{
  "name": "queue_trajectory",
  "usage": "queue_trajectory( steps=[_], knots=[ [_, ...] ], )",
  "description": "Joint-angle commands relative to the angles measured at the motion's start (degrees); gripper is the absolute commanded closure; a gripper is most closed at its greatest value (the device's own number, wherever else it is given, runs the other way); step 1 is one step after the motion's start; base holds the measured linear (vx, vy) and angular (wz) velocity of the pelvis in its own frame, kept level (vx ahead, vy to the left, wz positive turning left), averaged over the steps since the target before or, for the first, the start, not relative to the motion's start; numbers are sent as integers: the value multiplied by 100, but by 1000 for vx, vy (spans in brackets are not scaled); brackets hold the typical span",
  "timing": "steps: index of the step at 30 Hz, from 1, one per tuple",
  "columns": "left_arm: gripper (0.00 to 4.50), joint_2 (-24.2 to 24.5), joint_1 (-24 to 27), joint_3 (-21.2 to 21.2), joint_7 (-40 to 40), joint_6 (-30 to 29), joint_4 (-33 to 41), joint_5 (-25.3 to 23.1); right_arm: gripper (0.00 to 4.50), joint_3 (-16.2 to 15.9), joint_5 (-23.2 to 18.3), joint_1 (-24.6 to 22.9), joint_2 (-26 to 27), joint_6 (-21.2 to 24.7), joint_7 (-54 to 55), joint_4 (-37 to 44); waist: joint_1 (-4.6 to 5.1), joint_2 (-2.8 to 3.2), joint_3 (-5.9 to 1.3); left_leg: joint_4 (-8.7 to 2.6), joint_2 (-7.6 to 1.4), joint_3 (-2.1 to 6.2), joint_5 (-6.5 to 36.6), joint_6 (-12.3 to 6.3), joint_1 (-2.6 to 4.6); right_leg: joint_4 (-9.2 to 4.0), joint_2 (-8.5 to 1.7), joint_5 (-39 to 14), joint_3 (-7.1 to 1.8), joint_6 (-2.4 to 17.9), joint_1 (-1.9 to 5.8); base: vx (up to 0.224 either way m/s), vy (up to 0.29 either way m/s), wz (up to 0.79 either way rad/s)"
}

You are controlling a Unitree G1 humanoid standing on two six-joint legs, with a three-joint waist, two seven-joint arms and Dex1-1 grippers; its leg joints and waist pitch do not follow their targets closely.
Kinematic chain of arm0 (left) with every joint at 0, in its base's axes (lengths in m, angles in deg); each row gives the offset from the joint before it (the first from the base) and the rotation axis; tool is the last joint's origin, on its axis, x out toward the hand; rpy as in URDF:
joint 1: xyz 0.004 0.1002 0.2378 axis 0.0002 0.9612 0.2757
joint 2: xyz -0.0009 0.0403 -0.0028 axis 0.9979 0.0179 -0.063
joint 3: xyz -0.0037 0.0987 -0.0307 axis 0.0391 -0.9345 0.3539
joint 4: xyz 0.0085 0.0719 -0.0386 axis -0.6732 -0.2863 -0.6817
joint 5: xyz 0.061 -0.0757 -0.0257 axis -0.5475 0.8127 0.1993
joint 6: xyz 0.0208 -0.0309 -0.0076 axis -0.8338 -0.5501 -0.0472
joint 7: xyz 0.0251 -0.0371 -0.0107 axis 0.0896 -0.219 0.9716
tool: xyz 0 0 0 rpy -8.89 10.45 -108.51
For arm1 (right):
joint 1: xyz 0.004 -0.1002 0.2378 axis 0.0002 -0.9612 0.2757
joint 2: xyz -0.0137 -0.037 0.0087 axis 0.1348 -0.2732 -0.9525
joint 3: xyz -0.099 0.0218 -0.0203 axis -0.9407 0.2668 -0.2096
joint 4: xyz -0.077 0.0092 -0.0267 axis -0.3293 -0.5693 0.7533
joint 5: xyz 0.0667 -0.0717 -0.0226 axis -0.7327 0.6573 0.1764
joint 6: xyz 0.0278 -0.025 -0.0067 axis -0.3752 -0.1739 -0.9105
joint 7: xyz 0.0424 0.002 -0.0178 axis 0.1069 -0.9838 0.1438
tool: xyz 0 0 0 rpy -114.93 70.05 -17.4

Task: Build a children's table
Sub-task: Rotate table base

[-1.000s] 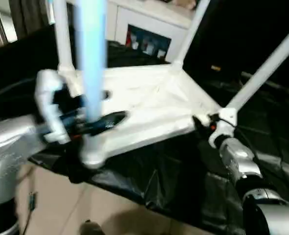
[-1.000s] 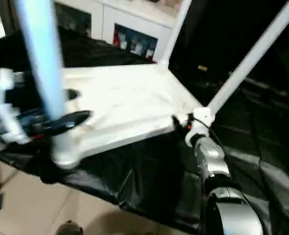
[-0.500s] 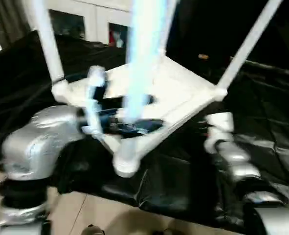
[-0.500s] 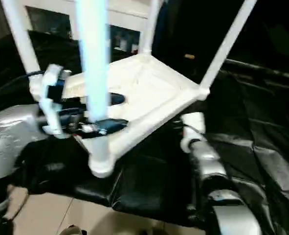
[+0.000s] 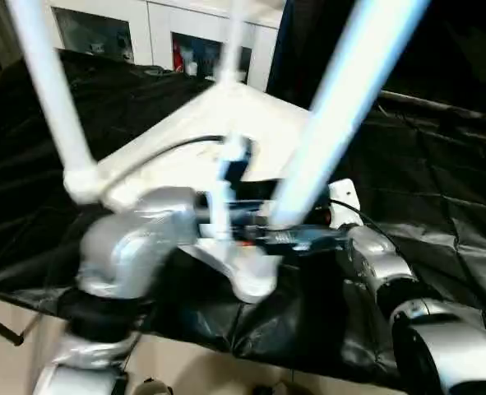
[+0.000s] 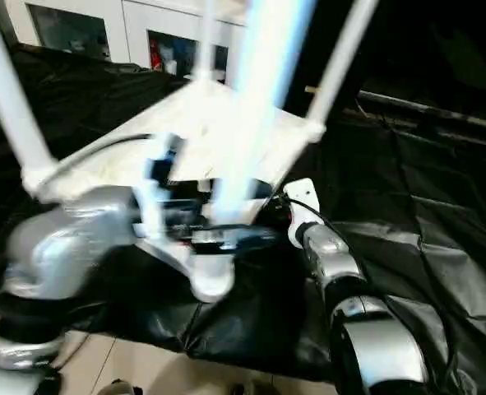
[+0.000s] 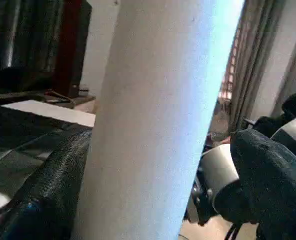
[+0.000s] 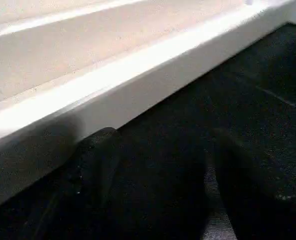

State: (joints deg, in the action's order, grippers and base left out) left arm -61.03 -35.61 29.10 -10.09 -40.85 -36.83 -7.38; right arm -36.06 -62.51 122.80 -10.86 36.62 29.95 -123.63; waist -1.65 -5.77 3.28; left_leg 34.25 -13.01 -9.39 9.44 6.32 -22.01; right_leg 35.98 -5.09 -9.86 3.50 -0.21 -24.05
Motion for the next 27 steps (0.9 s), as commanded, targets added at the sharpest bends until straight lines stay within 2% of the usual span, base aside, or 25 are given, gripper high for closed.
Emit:
queue_trajectory(
  steps=[1, 6, 10, 13, 14, 15, 17, 19, 20, 21, 23, 27],
  knots=[
    [2, -249, -214, -312, 96, 235, -131, -104, 140, -206, 97, 152, 234, -88, -184, 8, -38, 25, -400, -387, 36, -115, 1353, 49, 24, -415, -162, -1386, -172, 906, 322, 0, 0, 0],
    [2, -440, -327, -391, 227, 485, -417, -285, 140, -262, 155, 125, 301, -151, -254, -27, -34, 18, -401, -386, 31, -116, 1319, 7, 21, -410, -163, -1339, -172, 926, 325, 0, 0, 0],
    [2, -546, -371, -464, 307, 673, -620, -410, 140, -236, 148, 117, 385, -93, -432, -55, -44, 17, -405, -382, 21, -122, 1329, -30, 46, -412, -158, -1301, -173, 955, 312, 0, 0, 0],
    [2, -606, -413, -429, 352, 755, -725, -405, 140, -207, 84, 128, 463, -51, -630, -29, -46, -12, -402, -384, 23, -121, 1335, -64, 37, -415, -163, -1362, -172, 950, 317, 0, 0, 0],
    [2, -622, -423, -420, 370, 778, -751, -412, 140, -207, 76, 131, 481, -46, -676, -22, -52, -4, -403, -382, 19, -120, 1321, -63, 42, -414, -169, -1345, -173, 958, 316, 0, 0, 0],
    [2, -640, -438, -424, 396, 833, -798, -430, 140, -221, 66, 135, 504, -46, -756, -17, -47, -38, -407, -382, 14, -122, 1292, -75, 40, -411, -167, -1297, -172, 975, 318, 0, 0, 0],
    [2, -657, -463, -427, 443, 909, -869, -488, 140, -266, 109, 152, 519, -86, -757, -15, -49, -13, -408, -384, 10, -119, 1231, -84, 41, -398, -169, -1194, -173, 1008, 320, 0, 0, 0],
    [2, -669, -473, -428, 466, 955, -913, -537, 140, -282, 152, 166, 516, -102, -695, -30, -53, -37, -404, -385, 10, -118, 1232, -88, 44, -397, -171, -1217, -169, 1010, 316, 0, 0, 0],
    [2, -667, -500, -424, 585, 1102, -1058, -707, 140, -254, 208, 221, 479, -121, -477, -81, -54, -29, -404, -385, 7, -121, 1252, -77, 54, -403, -171, -1230, -173, 1005, 309, 0, 0, 0],
    [2, -636, -530, -419, 712, 1229, -1193, -872, 140, -204, 211, 266, 428, -134, -313, -115, -49, -71, -403, -386, 9, -120, 1240, -75, 48, -404, -171, -1249, -171, 981, 315, 0, 0, 0],
    [2, -584, -561, -419, 825, 1369, -1340, -1027, 140, -134, 194, 311, 368, -149, -178, -143, -61, -48, -398, -385, 10, -122, 1307, -49, 69, -421, -183, -1401, -173, 928, 296, 0, 0, 0],
    [2, -313, -586, -388, 898, 1658, -1638, -1315, 140, 99, 15, 383, 132, -195, -239, -107, -87, -64, -399, -387, 7, -121, 1346, -56, 66, -414, -184, -1420, -169, 896, 296, 0, 0, 0]
  ],
)
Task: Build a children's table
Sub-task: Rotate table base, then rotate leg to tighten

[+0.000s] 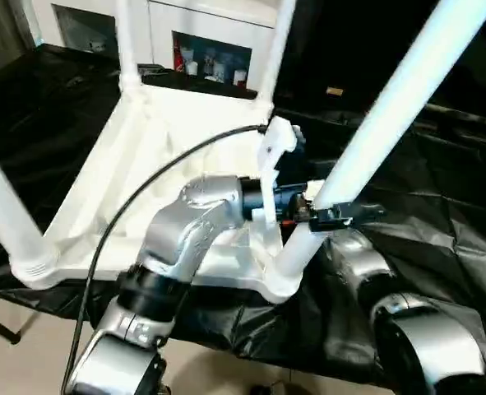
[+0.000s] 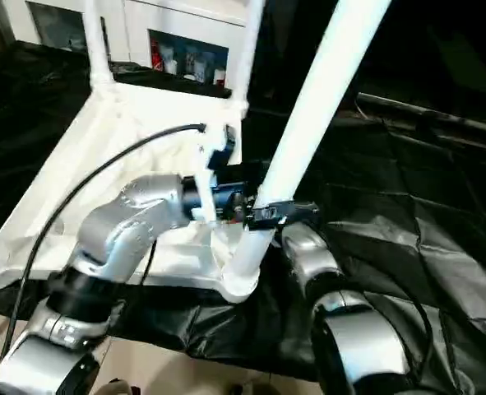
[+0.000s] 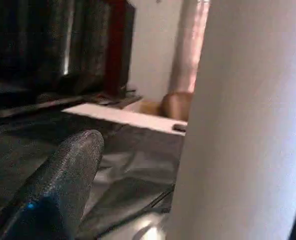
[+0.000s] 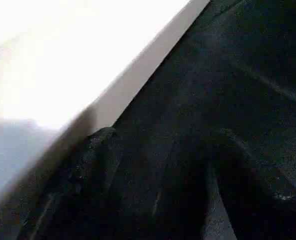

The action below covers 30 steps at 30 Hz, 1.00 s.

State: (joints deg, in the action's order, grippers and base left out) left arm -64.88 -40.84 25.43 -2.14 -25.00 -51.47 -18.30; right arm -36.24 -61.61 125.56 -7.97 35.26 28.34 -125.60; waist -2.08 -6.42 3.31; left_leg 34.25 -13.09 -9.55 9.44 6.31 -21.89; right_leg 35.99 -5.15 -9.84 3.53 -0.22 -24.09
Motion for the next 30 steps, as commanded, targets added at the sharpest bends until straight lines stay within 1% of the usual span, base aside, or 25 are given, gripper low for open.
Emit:
queue_trajectory(
  steps=[1, 4, 5, 6, 7, 8, 9, 10, 11, 13, 14, 15, 16, 17, 18, 19, 20, 21, 22, 23, 24, 25, 27, 28, 30],
  knots=[
    [2, 178, -41, -15, 55, 116, -207, -271, 140, 156, -117, 100, -239, -74, -185, 127, -55, -1, -399, -387, 13, -104, 1377, -74, 61, -419, -177, -1443, -171, 886, 294, 0, 0, 0],
    [2, 518, 84, -23, -225, 125, -149, -315, 140, 200, -195, 0, -502, -117, -648, 298, -80, 11, -394, -388, 16, -105, 1351, -69, 58, -413, -178, -1430, -170, 898, 299, 0, 0, 0],
    [2, 733, 173, -54, -437, 121, -85, -331, 140, 152, -226, -97, -673, -155, -1093, 432, -94, 27, -404, -387, 21, -95, 1341, -65, 47, -406, -176, -1437, -162, 881, 314, 0, 0, 0],
    [2, 789, 197, -63, -493, 129, -69, -339, 140, 132, -232, -127, -720, -160, -1223, 473, -86, 9, -397, -388, 15, -105, 1364, -91, 48, -420, -171, -1446, -168, 887, 310, 0, 0, 0],
    [2, 948, 264, -106, -653, 153, -45, -349, 140, 52, -216, -224, -862, -233, -1563, 611, -100, 27, -392, -387, 15, -99, 1349, -81, 48, -412, -181, -1445, -168, 896, 305, 0, 0, 0],
    [2, 1203, 374, -198, -891, 236, -15, -411, 140, -62, -200, -385, -1094, -303, -2043, 870, -120, 24, -387, -389, 13, -102, 1318, -127, 42, -421, -172, -1376, -171, 940, 315, 0, 0, 0],
    [2, 1223, 382, -208, -908, 246, -14, -418, 140, -68, -200, -396, -1111, -305, -2075, 890, -120, 24, -387, -389, 13, -102, 1318, -127, 42, -421, -172, -1376, -171, 940, 315, 0, 0, 0],
    [19, 1501, 483, -324, -1180, 206, 45, -429, 140, -132, -237, -560, -1349, -287, -2485, 1201, -129, 57, -393, -393, 3, -99, 1318, -119, 49, -407, -179, -1379, -176, 967, 312, 0, 0, 0],
    [30, 1754, 557, -431, -1425, 69, 109, -415, 140, -175, -302, -721, -1581, -213, -2870, 1524, -151, 62, -410, -380, 0, -104, 1216, -148, 68, -386, -171, -1194, -182, 1016, 314, 0, 0, 0],
    [30, 1957, 549, -607, -1469, 148, -4, -645, 140, -215, -375, -882, -1807, -113, -3247, 1847, -170, 74, -406, -390, -1, -102, 1182, -176, 72, -371, -149, -1002, -175, 1123, 323, 0, 0, 0],
    [38, 2038, 534, -697, -1482, 224, -89, -782, 140, -237, -394, -948, -1901, -75, -3374, 1980, -178, 76, -408, -385, -6, -109, 1182, -194, 93, -363, -151, -909, -178, 1195, 307, 0, 0, 0],
    [53, 2057, 530, -717, -1488, 243, -111, -814, 140, -243, -397, -963, -1922, -65, -3400, 2009, -178, 75, -395, -395, 2, -107, 1198, -198, 82, -376, -140, -931, -175, 1207, 317, 0, 0, 0],
    [66, 2139, 508, -816, -1513, 279, -182, -942, 140, -263, -445, -1061, -2031, 33, -3564, 2217, -175, 65, -387, -403, 0, -106, 1315, -164, 75, -389, -160, -1114, -174, 1200, 318, 0, 0, 0],
    [75, 2298, 436, -1052, -1486, 469, -398, -1319, 140, -328, -566, -1344, -2296, 239, -3941, 2804, -208, 74, -370, -406, 10, -98, 1464, -163, 95, -437, -142, -1350, -171, 1095, 318, 0, 0, 0],
    [85, 2335, 403, -1129, -1476, 534, -507, -1444, 140, -346, -650, -1480, -2403, 376, -4103, 3083, -231, 71, -356, -411, -5, -100, 1573, -188, 111, -452, -158, -1482, -187, 1015, 303, 0, 0, 0],
    [85, 2349, 387, -1159, -1482, 570, -567, -1504, 140, -343, -696, -1562, -2458, 467, -4210, 3251, -243, 60, -361, -422, -10, -90, 1585, -172, 89, -454, -177, -1571, -186, 971, 325, 0, 0, 0],
    [99, 2354, 378, -1184, -1514, 621, -631, -1544, 140, -357, -772, -1724, -2555, 580, -4360, 3541, -266, 101, -378, -424, -10, -82, 1583, -120, 102, -459, -194, -1686, -186, 925, 312, 0, 0, 0],
    [111, 2354, 378, -1184, -1514, 621, -631, -1544, 140, -357, -772, -1724, -2555, 580, -4360, 3541, -264, 80, -377, -422, -6, -89, 1551, -123, 100, -477, -180, -1651, -188, 912, 313, 0, 0, 0],
    [121, 2363, 377, -1195, -1552, 661, -664, -1565, 140, -359, -824, -1851, -2627, 669, -4479, 3770, -269, 64, -388, -419, -9, -81, 1495, -98, 83, -444, -190, -1563, -183, 962, 317, 0, 0, 0],
    [121, 2366, 361, -1243, -1587, 699, -742, -1611, 140, -387, -930, -2113, -2753, 852, -4671, 4177, -285, 86, -387, -415, -6, -84, 1491, -105, 83, -449, -189, -1539, -182, 978, 318, 0, 0, 0],
    [123, 2369, 337, -1314, -1588, 805, -852, -1696, 140, -408, -1018, -2367, -2853, 1038, -4795, 4574, -307, 80, -364, -425, -7, -85, 1576, -137, 87, -488, -173, -1591, -185, 942, 320, 0, 0, 0],
    [132, 2369, 337, -1314, -1588, 805, -852, -1696, 140, -408, -1018, -2367, -2853, 1038, -4795, 4574, -319, 75, -367, -426, -13, -77, 1598, -142, 87, -479, -186, -1618, -184, 927, 322, 0, 0, 0],
    [157, 2341, 293, -1362, -1538, 982, -1034, -1820, 140, -417, -1049, -2528, -2878, 1166, -4802, 4830, -319, 86, -384, -427, -11, -72, 1650, -121, 92, -483, -195, -1727, -175, 912, 305, 0, 0, 0],
    [163, 2310, 243, -1389, -1497, 1126, -1211, -1913, 140, -390, -1081, -2607, -2826, 1260, -4703, 4968, -314, 85, -367, -442, -6, -62, 1712, -90, 82, -509, -193, -1896, -169, 869, 296, 0, 0, 0],
    [167, 2307, 205, -1416, -1532, 1164, -1311, -1945, 140, -411, -1180, -2718, -2826, 1445, -4702, 5210, -318, 107, -368, -445, -14, -52, 1795, -45, 92, -504, -204, -1925, -171, 864, 289, 0, 0, 0]
  ],
)
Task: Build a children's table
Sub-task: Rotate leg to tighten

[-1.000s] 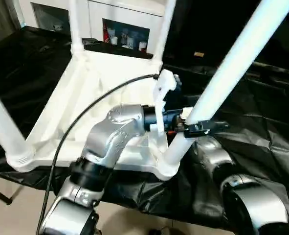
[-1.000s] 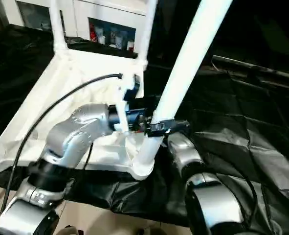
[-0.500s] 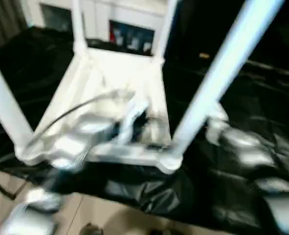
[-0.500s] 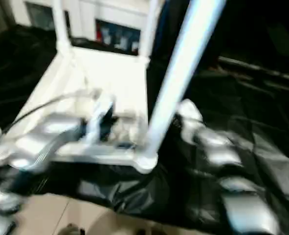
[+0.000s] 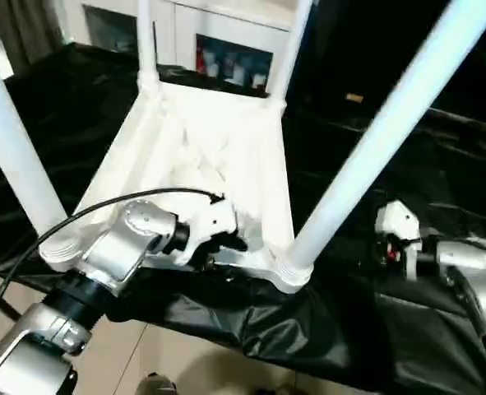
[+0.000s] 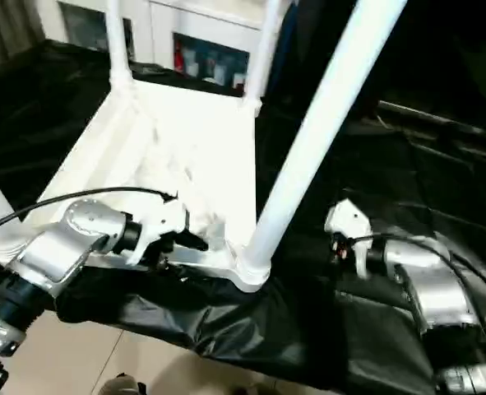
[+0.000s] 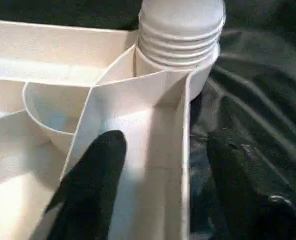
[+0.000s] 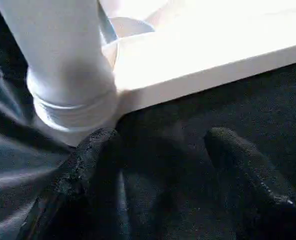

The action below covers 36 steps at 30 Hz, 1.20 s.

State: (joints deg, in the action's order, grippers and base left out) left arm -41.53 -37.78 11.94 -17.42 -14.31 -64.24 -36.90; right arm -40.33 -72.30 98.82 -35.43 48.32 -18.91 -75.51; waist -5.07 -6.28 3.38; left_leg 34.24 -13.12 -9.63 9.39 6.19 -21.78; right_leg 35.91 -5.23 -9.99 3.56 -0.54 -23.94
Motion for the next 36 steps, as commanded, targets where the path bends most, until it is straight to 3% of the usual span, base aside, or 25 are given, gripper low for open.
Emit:
queue_trajectory(
  steps=[1, 5, 7, 10, 11, 13, 18, 27, 36],
  knots=[
    [177, -25, -111, -75, -22, 96, -57, -91, 140, -16, -135, -77, -86, 190, 12, 276, -15, 80, -376, -448, -14, -44, 1817, -30, 78, -501, -198, -1908, -173, 894, 279, 0, 0, 0],
    [207, -45, -145, -69, -78, 186, -181, -146, 140, -44, -305, -263, -183, 554, -133, 668, -23, 95, -370, -450, -14, -39, 1872, -18, 91, -498, -191, -1863, -172, 941, 272, 0, 0, 0],
    [246, -51, -154, -68, -91, 197, -222, -156, 140, -56, -287, -315, -237, 604, -155, 739, -36, 100, -371, -451, -18, -40, 1860, -17, 92, -497, -196, -1827, -176, 937, 277, 0, 0, 0],
    [250, -65, -166, -82, -121, 203, -293, -185, 140, -55, -250, -394, -297, 653, -165, 829, -28, 100, -369, -452, -15, -36, 1903, -4, 88, -498, -208, -1874, -173, 961, 276, 0, 0, 0],
    [282, -74, -176, -91, -124, 225, -338, -208, 140, -52, -248, -413, -306, 676, -159, 860, -34, 107, -370, -449, -20, -36, 1934, 4, 102, -501, -213, -1900, -174, 955, 270, 0, 0, 0],
    [292, -91, -210, -121, -135, 250, -450, -269, 140, -45, -246, -446, -320, 732, -141, 929, -31, 108, -364, -453, -14, -34, 1964, 4, 98, -514, -208, -1956, -171, 934, 271, 0, 0, 0],
    [340, -88, -240, -158, -253, 238, -541, -337, 140, -57, -288, -474, -349, 891, -74, 1074, -28, 93, -341, -457, -9, -16, 2183, 20, 117, -584, -235, -2609, -160, 730, 249, 0, 0, 0],
    [425, -62, -250, -206, -297, 269, -596, -452, 140, -86, -255, -430, -336, 933, -22, 1097, -14, 88, -329, -461, -8, 3, 2344, 32, 131, -635, -244, -2967, -138, 616, 217, 0, 0, 0],
    [443, -55, -251, -200, -257, 353, -678, -624, 140, -95, -275, -416, -277, 1002, 46, 1131, 2, 106, -324, -477, -12, 30, 2503, 47, 140, -671, -252, -3119, -112, 557, 210, 0, 0, 0]
  ],
)
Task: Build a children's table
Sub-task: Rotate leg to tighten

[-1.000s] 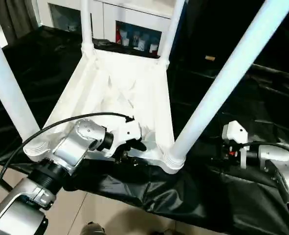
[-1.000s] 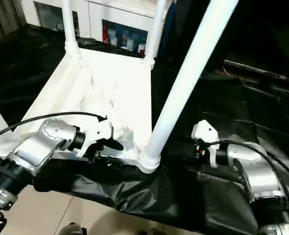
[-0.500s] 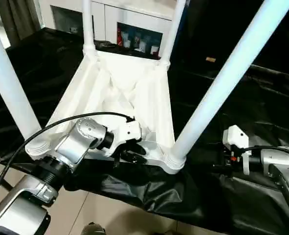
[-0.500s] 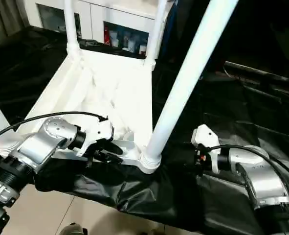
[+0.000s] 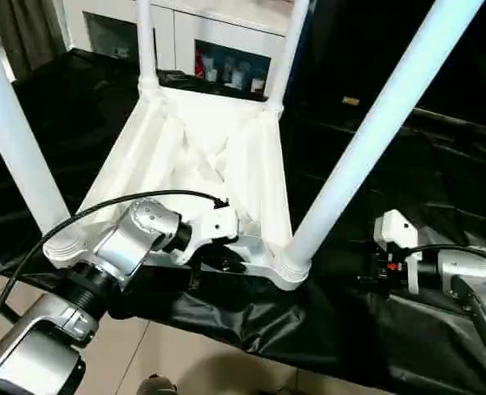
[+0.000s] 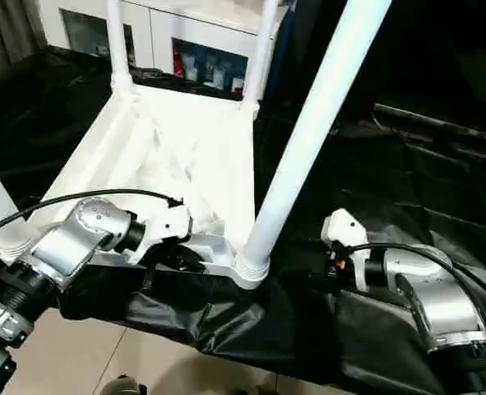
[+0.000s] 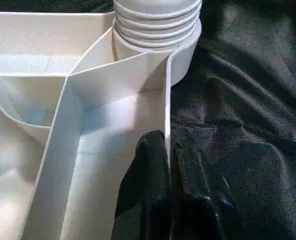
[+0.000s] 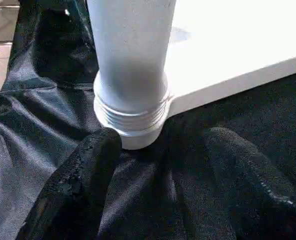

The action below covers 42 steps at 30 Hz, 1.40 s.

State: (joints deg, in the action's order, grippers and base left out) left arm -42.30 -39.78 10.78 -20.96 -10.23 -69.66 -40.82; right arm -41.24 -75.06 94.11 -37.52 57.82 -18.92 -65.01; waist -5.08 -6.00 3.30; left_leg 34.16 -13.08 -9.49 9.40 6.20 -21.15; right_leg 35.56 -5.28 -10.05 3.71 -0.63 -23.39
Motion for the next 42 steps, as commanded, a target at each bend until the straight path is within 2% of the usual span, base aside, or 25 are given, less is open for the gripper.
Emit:
queue_trajectory(
  steps=[1, 4, 5, 8, 9, 11, 13, 16, 17, 18, 19, 20, 21, 22, 23, 25, 26, 28, 29, 30, 32, 33, 38, 39, 42],
  knots=[
    [443, 7, -48, -72, 174, -50, -165, -265, 140, -2, -13, 57, -42, 65, 73, 69, 3, 78, -316, -471, -16, 18, 2508, 50, 78, -631, -247, -3097, -126, 572, 158, 0, 0, 0],
    [443, -147, -58, 85, 692, -55, -368, -342, 140, 51, -110, 113, 118, 234, 239, -30, 23, 104, -312, -482, -9, 22, 2595, 56, 91, -644, -237, -3079, -103, 601, 163, 0, 0, 0],
    [448, -272, -71, 210, 995, -143, -469, -319, 123, 73, -114, 153, 219, 255, 362, -107, 19, 115, -318, -481, -8, 26, 2634, 66, 97, -652, -241, -3092, -98, 595, 161, 0, 0, 0],
    [450, -490, -23, 358, 1452, -449, -567, -299, 110, 122, -64, 333, 546, 124, 726, -441, 51, 94, -319, -453, 17, 31, 2721, 76, 114, -695, -248, -3410, -60, 491, 141, 0, 0, 0],
    [450, -503, 27, 346, 1427, -443, -523, -298, 96, 117, -52, 385, 633, 55, 790, -507, 89, 109, -320, -475, 25, 65, 2671, 93, 51, -721, -274, -3553, -31, 395, 193, 0, 0, 0],
    [450, -510, 116, 342, 1277, -389, -404, -246, 89, 86, 17, 485, 779, -112, 953, -631, 144, 131, -333, -494, 29, 97, 2647, 101, 27, -730, -281, -3461, -11, 379, 220, 0, 0, 0],
    [450, -454, 202, 314, 976, -370, -227, -123, 68, 24, 189, 629, 948, -331, 1234, -842, 190, 177, -342, -514, 28, 111, 2646, 79, 38, -733, -274, -3223, 5, 490, 236, 0, 0, 0],
    [450, -357, 238, 246, 746, -119, -180, -105, 56, -32, 342, 746, 1096, -501, 1481, -1051, 196, 180, -338, -516, 23, 90, 2605, 44, 64, -713, -267, -2934, -18, 658, 208, 0, 0, 0],
    [450, -337, 237, 248, 719, -80, -186, -110, 56, -37, 382, 788, 1153, -548, 1577, -1139, 184, 196, -339, -513, 16, 76, 2567, 46, 86, -700, -274, -2818, -36, 733, 191, 0, 0, 0],
    [450, -319, 222, 249, 702, -21, -199, -120, 56, -43, 399, 819, 1187, -557, 1621, -1190, 160, 325, -344, -525, 15, 78, 2575, 57, 97, -670, -262, -2616, -52, 809, 203, 0, 0, 0],
    [450, -297, 188, 256, 677, 35, -226, -122, 56, -55, 403, 863, 1231, -531, 1655, -1260, 175, 339, -350, -532, 11, 75, 2588, 72, 90, -674, -251, -2477, -59, 839, 211, 0, 0, 0],
    [450, -283, 154, 267, 670, 45, -255, -123, 56, -70, 378, 883, 1259, -487, 1625, -1291, 198, 264, -361, -540, 28, 70, 2448, 43, 27, -624, -231, -2342, -40, 867, 275, 0, 0, 0],
    [450, -283, 154, 267, 670, 45, -255, -123, 56, -70, 378, 883, 1259, -487, 1625, -1291, 198, 264, -364, -535, 26, 65, 2404, 34, 29, -623, -236, -2341, -44, 859, 273, 0, 0, 0],
    [450, -276, 117, 280, 668, 68, -289, -143, 56, -96, 346, 903, 1283, -454, 1567, -1325, 190, 310, -363, -534, 25, 65, 2397, 31, 45, -622, -238, -2343, -48, 871, 264, 0, 0, 0],
    [450, -271, 70, 314, 645, 85, -350, -162, 56, -164, 306, 915, 1318, -457, 1441, -1359, 197, 305, -363, -519, 29, 47, 2416, 9, 71, -647, -234, -2371, -54, 891, 241, 0, 0, 0],
    [450, -256, -3, 358, 593, 127, -445, -195, 56, -268, 294, 947, 1369, -535, 1251, -1439, 197, 310, -364, -527, 30, 46, 2382, -1, 56, -643, -229, -2376, -53, 906, 259, 0, 0, 0],
    [450, -242, -42, 368, 569, 151, -501, -204, 56, -313, 291, 968, 1386, -577, 1155, -1481, 191, 310, -370, -518, 32, 39, 2380, -13, 73, -648, -233, -2441, -52, 904, 243, 0, 0, 0],
    [450, -231, -74, 374, 549, 171, -550, -200, 56, -345, 309, 1008, 1398, -608, 1120, -1533, 170, 325, -387, -517, 19, 32, 2277, -7, 84, -639, -245, -2290, -65, 975, 246, 0, 0, 0],
    [450, -229, -98, 377, 531, 184, -583, -191, 56, -357, 306, 1056, 1408, -618, 1084, -1589, 151, 309, -401, -519, 7, 26, 2128, -16, 74, -596, -236, -2017, -75, 1060, 262, 0, 0, 0],
    [450, -230, -107, 379, 521, 189, -597, -183, 56, -365, 303, 1084, 1414, -627, 1057, -1621, 141, 322, -397, -521, 8, 16, 2072, -33, 73, -581, -226, -1899, -75, 1118, 259, 0, 0, 0],
    [450, -247, -125, 394, 497, 216, -653, -189, 56, -404, 306, 1189, 1437, -658, 975, -1730, 132, 306, -398, -519, 7, 10, 1976, -34, 65, -555, -228, -1794, -78, 1161, 276, 0, 0, 0],
    [450, -254, -129, 401, 482, 224, -674, -198, 56, -414, 323, 1225, 1448, -678, 967, -1778, 129, 325, -394, -522, 4, 9, 1949, -37, 67, -553, -230, -1774, -82, 1174, 276, 0, 0, 0],
    [450, -267, -137, 414, 435, 235, -716, -208, 56, -385, 346, 1378, 1523, -756, 1039, -2024, 110, 326, -400, -520, 3, -6, 1800, -30, 68, -537, -237, -1627, -92, 1214, 286, 0, 0, 0],
    [450, -267, -137, 414, 435, 235, -716, -208, 80, -385, 346, 1378, 1523, -756, 1039, -2024, 110, 327, -399, -519, 5, -6, 1814, -30, 67, -541, -237, -1668, -89, 1203, 288, 0, 0, 0],
    [450, -267, -144, 423, 389, 251, -749, -222, 101, -377, 283, 1437, 1553, -759, 969, -2123, 115, 326, -400, -524, 8, 0, 1833, -22, 56, -545, -234, -1734, -82, 1163, 297, 0, 0, 0]
  ],
)
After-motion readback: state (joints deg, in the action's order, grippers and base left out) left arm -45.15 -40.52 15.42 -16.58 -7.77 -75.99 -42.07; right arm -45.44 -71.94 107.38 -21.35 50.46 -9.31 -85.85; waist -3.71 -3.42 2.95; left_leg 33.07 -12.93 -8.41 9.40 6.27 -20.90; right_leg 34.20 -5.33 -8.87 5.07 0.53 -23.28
